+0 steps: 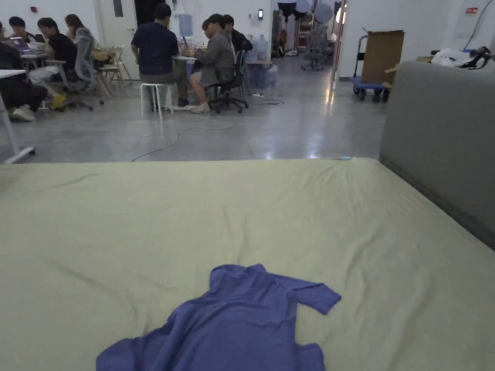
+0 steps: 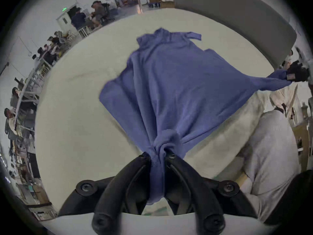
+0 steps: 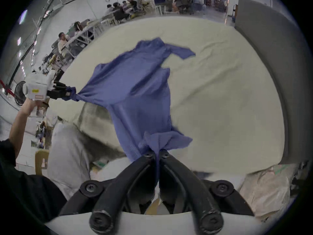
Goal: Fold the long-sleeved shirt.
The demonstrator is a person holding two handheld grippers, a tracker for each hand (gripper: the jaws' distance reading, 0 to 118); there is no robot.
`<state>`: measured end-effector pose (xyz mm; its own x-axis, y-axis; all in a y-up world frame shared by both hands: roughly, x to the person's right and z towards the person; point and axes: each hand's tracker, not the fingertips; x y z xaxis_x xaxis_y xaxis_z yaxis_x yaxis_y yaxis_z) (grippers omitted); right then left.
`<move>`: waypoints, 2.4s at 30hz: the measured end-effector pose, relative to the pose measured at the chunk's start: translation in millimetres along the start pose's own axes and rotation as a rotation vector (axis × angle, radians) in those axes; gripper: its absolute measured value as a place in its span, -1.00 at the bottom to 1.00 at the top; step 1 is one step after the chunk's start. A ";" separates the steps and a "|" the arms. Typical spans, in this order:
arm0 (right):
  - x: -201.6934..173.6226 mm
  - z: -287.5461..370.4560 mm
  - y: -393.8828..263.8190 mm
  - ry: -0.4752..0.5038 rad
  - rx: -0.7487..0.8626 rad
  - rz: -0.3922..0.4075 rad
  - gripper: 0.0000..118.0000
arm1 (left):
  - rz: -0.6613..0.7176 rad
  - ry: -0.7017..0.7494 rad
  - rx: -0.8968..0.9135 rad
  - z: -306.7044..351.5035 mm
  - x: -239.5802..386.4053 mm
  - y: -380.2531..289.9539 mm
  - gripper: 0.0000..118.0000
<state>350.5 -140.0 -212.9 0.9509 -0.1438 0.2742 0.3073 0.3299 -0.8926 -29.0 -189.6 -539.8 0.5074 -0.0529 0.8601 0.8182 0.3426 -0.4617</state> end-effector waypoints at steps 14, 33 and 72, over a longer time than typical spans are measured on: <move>12.8 -136.7 5.3 -0.155 -0.254 0.006 -0.93 | 0.247 -0.053 -0.079 -64.3 -11.4 -31.3 -0.58; -23.8 -6.3 24.3 -0.118 0.163 -0.142 -1.00 | 0.667 -0.033 0.166 47.3 -14.1 -102.8 -1.00; -24.3 -197.9 109.3 -0.278 -0.139 -0.015 -0.04 | 0.407 0.206 0.275 1.3 -152.7 107.7 -0.91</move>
<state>353.5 -285.1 -388.0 0.9259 0.1197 0.3583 0.3317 0.1963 -0.9227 -18.8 -143.4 -720.5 0.8341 -0.0385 0.5502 0.4576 0.6053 -0.6513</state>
